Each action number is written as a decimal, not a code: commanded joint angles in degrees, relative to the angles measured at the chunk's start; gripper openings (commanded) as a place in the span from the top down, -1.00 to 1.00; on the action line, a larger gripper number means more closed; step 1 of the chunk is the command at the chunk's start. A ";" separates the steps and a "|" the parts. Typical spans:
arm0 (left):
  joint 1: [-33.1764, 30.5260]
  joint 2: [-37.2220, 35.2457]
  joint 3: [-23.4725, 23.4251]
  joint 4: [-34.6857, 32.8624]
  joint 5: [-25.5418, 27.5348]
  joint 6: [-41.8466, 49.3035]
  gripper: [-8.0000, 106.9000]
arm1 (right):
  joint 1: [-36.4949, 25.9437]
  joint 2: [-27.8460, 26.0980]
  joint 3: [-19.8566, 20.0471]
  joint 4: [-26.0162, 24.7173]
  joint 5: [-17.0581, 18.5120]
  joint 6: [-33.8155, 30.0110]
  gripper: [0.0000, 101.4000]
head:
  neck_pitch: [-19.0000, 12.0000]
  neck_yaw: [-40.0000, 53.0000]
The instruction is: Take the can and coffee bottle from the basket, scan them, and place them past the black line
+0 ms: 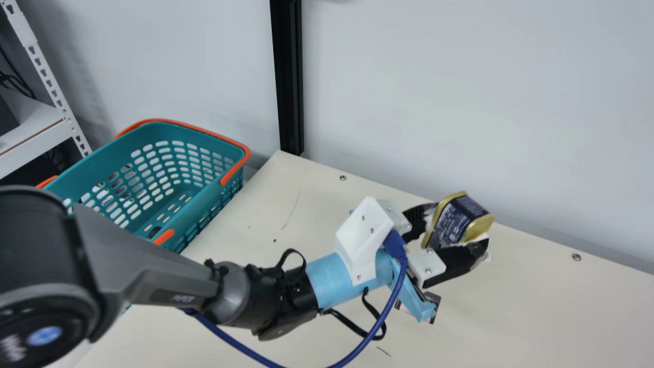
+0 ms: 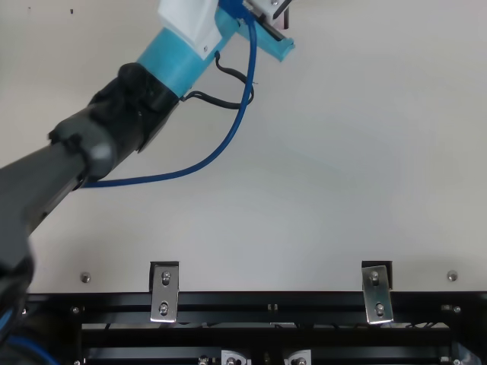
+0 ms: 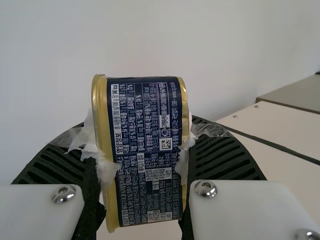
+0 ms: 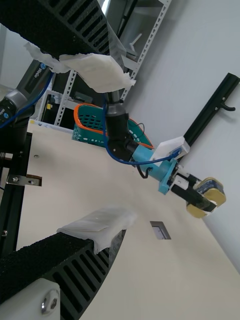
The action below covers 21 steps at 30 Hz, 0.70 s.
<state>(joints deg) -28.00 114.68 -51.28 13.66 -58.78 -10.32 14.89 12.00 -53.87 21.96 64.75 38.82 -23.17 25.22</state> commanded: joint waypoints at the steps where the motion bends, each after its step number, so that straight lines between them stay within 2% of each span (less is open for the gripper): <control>1: -0.18 -4.92 -0.75 0.80 7.46 2.82 0.68 | 0.00 0.00 0.00 0.00 0.00 0.00 -1.00 | -1.56 0.15; 9: -0.48 -14.99 -5.85 5.92 28.60 8.33 0.68 | 0.00 0.00 0.00 0.00 0.00 0.00 -1.00 | -1.56 0.15; 11: -0.11 -16.87 -7.26 5.56 34.34 13.80 0.68 | 0.00 0.00 0.00 0.00 0.00 0.00 -1.00 | -1.56 0.15; 12: -0.36 -15.08 -6.31 5.97 24.48 9.07 0.68 | 0.00 0.00 0.00 0.00 0.00 0.00 -1.00 | -1.56 0.15; 17: -0.24 -16.97 -7.33 5.83 33.54 11.81 0.68 | 0.00 0.00 0.00 0.00 0.00 0.00 -1.00 | -1.56 0.15; 21: -0.12 -16.69 -7.43 5.89 34.97 11.59 0.68 | 0.00 0.00 0.00 0.00 0.00 0.00 -1.00 | -1.56 0.15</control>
<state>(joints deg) -28.25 97.81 -58.74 19.49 -24.24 1.24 14.89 12.00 -53.87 21.96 64.75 38.82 -23.17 25.22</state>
